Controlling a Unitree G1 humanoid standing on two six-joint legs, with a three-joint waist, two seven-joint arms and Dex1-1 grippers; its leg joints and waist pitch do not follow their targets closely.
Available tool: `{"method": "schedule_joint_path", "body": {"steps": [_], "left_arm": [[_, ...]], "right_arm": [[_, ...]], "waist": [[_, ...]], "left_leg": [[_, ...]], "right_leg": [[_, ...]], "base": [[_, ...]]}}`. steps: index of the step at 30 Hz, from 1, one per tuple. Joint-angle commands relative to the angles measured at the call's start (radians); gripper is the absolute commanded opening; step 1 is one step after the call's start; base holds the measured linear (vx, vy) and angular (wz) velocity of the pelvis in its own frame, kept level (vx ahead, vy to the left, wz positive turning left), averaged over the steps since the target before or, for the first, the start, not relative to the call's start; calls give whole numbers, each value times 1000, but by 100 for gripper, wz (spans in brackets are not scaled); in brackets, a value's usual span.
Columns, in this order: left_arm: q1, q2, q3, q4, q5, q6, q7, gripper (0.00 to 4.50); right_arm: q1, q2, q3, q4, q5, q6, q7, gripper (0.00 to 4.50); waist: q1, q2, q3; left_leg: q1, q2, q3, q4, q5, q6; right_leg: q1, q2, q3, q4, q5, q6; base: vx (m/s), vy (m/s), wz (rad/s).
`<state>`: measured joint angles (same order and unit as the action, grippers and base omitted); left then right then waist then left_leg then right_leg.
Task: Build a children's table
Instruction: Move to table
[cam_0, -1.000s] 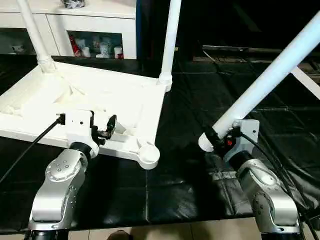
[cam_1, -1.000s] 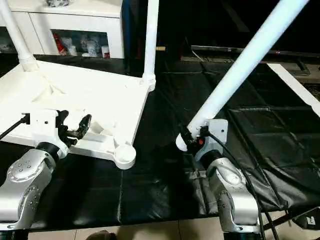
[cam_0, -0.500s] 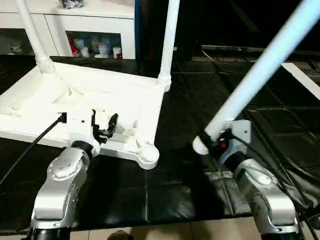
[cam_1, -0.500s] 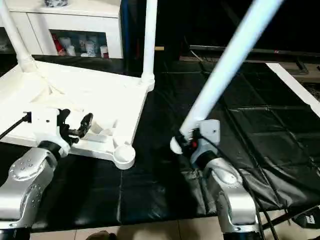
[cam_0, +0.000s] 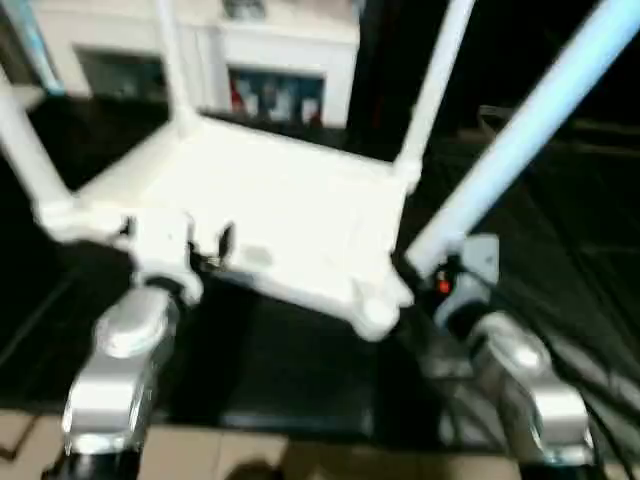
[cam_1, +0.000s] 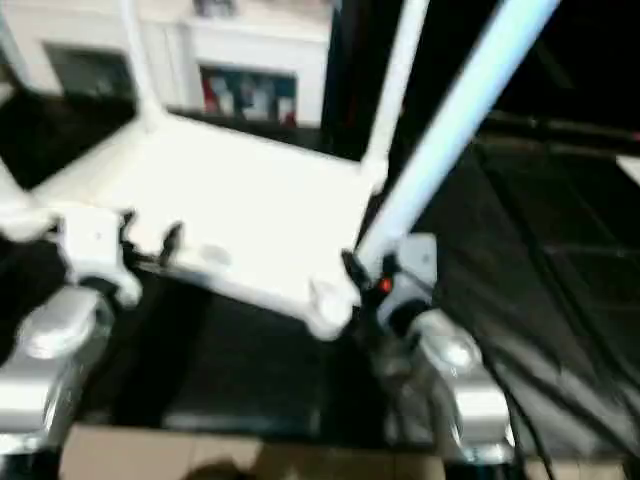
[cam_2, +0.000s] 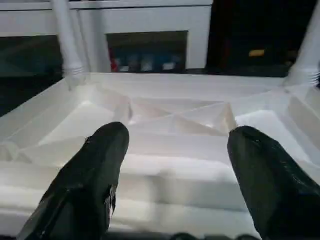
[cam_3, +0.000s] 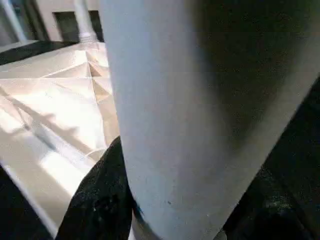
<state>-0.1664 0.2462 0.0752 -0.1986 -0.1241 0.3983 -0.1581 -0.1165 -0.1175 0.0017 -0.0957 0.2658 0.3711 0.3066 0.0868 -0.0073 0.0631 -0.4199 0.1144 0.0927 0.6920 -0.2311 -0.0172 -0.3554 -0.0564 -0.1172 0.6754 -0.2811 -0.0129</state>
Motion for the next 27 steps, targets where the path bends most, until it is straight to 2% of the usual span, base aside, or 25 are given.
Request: {"method": "schedule_joint_path", "body": {"steps": [1,2,3,4,5,6,7,8,9,10,11,12,13,14,15,17,21,23,24,25,26,27], "left_arm": [[-11,-7,1,-3,-9,5,5,367],[-13,-8,3,-1,-8,7,2,367],[-14,-7,3,0,-5,6,0,367],[-16,-7,3,2,-3,5,-1,367],[-19,-7,4,7,-2,4,0,367],[-20,-8,5,8,-3,4,0,367],[-21,-8,5,9,-4,5,0,367],[-22,-8,5,10,-5,6,-1,367],[-22,-7,3,10,-4,9,-2,367],[-23,-6,2,11,-4,13,-3,367],[-24,-7,3,12,-6,20,-4,367],[-25,-8,3,14,-6,25,-4,367],[-25,-10,4,14,-6,26,-4,367],[-25,-12,4,13,-7,28,-3,367],[-26,-13,5,14,-7,28,-3,367],[-25,-22,14,17,-16,25,1,367],[-21,-24,17,18,-19,24,2,367],[-17,-25,18,15,-19,28,1,367],[-16,-26,19,13,-19,30,1,367],[-14,-28,21,11,-21,32,2,367],[-11,-31,22,6,-23,33,1,367],[-8,-31,21,1,-23,34,-1,367]], "right_arm": [[-4,-6,-9,0,-1,2,-4,192],[-5,-7,-9,2,0,1,-6,192],[-6,-7,-10,2,2,1,-8,192],[-6,-7,-10,2,2,1,-10,192],[-5,-7,-12,1,2,0,-12,192],[-4,-7,-13,-1,2,1,-13,192],[-4,-7,-14,-1,2,1,-13,192],[-3,-7,-15,-2,2,3,-14,192],[-1,-7,-17,-3,1,4,-14,192],[0,-8,-19,-5,1,5,-14,192],[2,-9,-21,-8,1,6,-14,192],[3,-10,-23,-10,3,9,-14,192],[2,-12,-25,-11,4,10,-14,192],[2,-15,-28,-13,6,12,-13,192],[2,-17,-29,-14,6,13,-13,192],[1,-20,-30,-14,6,13,-12,192],[1,-24,-28,-15,6,14,-10,192],[0,-27,-25,-15,3,17,-5,192],[-2,-28,-24,-14,3,19,-3,192],[-3,-28,-23,-13,3,19,-2,192],[-6,-28,-24,-11,5,20,-1,192],[-7,-28,-24,-10,6,19,-1,192]], "waist": [[-32,42,-57],[-42,38,-46],[-46,35,-41],[-46,19,-37],[-41,11,-38],[-43,1,-40],[-42,0,-34],[-42,-7,-37],[-42,-6,-37],[-42,6,-39],[-44,9,-41],[-46,8,-40],[-46,10,-38],[-45,7,-39],[-45,6,-38],[-43,2,-38],[-39,5,-41],[-37,-2,-43],[-35,-1,-45],[-34,-7,-45],[-30,-5,-47],[-29,-9,-48]], "left_leg": [[50,146,-119,-203,-576,-231],[47,121,-94,-207,-666,-250],[38,111,-85,-210,-702,-257],[32,101,-73,-192,-711,-248],[43,96,-62,-162,-650,-206],[45,96,-58,-153,-596,-178],[44,99,-53,-145,-509,-135],[39,104,-46,-151,-427,-108],[36,105,-43,-159,-400,-101],[40,113,-40,-171,-392,-101],[42,119,-40,-181,-406,-107],[37,120,-41,-187,-411,-111],[36,118,-40,-191,-438,-121],[44,117,-37,-186,-453,-124],[46,116,-36,-183,-451,-122],[45,119,-32,-181,-425,-111],[44,122,-28,-184,-390,-103],[42,124,-23,-187,-351,-95],[43,124,-23,-186,-342,-92],[43,124,-17,-185,-326,-82],[46,124,-13,-182,-308,-76],[46,125,-10,-181,-295,-70]], "right_leg": [[5,-50,45,-9,-2,-74],[0,-65,50,-31,17,-77],[7,-79,54,-51,-25,-80],[8,-117,75,-94,-185,-86],[0,-154,98,-135,-373,-96],[3,-169,103,-152,-439,-99],[11,-186,101,-180,-556,-89],[23,-180,94,-186,-568,-78],[26,-171,89,-183,-543,-77],[22,-156,85,-177,-465,-83],[22,-146,81,-166,-378,-97],[25,-144,80,-161,-346,-101],[23,-142,79,-160,-341,-101],[16,-149,83,-164,-355,-105],[14,-151,85,-166,-361,-108],[15,-155,87,-168,-363,-114],[15,-150,87,-158,-307,-123],[17,-147,87,-151,-246,-132],[17,-147,87,-147,-235,-134],[16,-148,88,-149,-239,-133],[13,-150,91,-150,-242,-135],[12,-151,93,-150,-239,-137]], "base": [[-111,124,5],[-79,81,-3],[-79,81,-3],[-77,35,-4],[-71,0,-5],[-71,0,-5],[-65,-9,-10],[-58,-5,-16],[-58,-5,-16],[0,0,0],[0,0,0],[0,0,0],[0,0,0],[0,0,0],[0,0,0],[0,0,0],[0,0,0],[0,0,0],[0,0,0],[0,0,0],[0,0,0],[0,0,0]]}}
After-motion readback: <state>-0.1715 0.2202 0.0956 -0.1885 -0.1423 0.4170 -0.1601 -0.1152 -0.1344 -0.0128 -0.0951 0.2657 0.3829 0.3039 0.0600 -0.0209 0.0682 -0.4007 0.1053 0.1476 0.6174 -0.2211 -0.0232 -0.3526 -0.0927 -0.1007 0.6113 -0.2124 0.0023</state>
